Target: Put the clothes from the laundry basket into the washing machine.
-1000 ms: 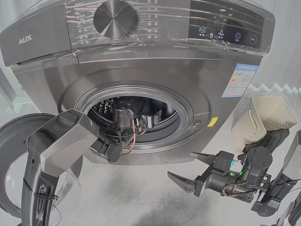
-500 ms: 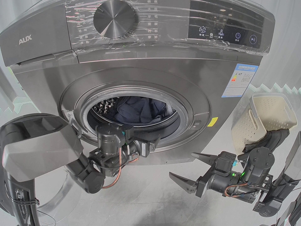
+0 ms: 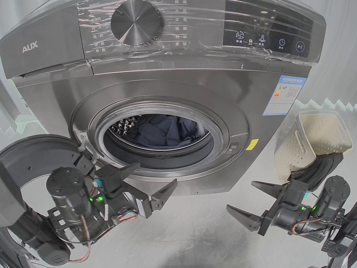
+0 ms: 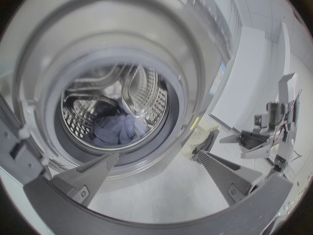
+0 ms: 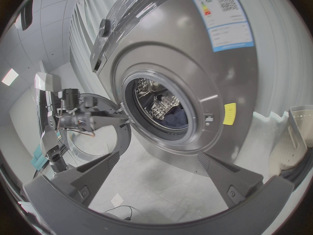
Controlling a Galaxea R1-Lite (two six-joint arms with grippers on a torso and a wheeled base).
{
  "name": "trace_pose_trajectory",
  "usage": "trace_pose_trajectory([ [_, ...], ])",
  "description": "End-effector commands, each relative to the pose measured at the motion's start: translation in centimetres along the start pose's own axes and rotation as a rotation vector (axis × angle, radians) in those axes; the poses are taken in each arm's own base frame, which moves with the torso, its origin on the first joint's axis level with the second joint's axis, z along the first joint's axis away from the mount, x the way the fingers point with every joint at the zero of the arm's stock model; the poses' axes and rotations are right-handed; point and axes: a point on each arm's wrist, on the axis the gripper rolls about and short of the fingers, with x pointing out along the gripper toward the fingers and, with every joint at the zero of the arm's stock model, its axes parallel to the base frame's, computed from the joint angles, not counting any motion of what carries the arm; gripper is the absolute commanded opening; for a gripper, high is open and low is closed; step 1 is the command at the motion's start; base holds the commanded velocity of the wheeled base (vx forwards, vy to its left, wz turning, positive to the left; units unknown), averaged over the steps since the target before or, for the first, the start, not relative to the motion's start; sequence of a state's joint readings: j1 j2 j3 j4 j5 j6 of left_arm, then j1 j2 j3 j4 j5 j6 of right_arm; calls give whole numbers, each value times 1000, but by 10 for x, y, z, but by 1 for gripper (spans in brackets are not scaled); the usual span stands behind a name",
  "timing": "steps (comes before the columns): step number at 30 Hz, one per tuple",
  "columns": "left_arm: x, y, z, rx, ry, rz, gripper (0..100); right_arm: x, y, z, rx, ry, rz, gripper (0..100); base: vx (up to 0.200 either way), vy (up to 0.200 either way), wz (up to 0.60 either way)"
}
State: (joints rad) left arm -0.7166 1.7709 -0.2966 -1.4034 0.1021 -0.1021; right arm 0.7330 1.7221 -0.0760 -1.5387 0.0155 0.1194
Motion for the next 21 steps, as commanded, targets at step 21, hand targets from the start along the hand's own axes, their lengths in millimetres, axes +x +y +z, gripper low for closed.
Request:
trace_pose_trajectory([
  [21, -117, 15, 24, -8, -166, 130, 100, -100, -33, 25, 20, -71, -366, 100, -152, 0, 0],
])
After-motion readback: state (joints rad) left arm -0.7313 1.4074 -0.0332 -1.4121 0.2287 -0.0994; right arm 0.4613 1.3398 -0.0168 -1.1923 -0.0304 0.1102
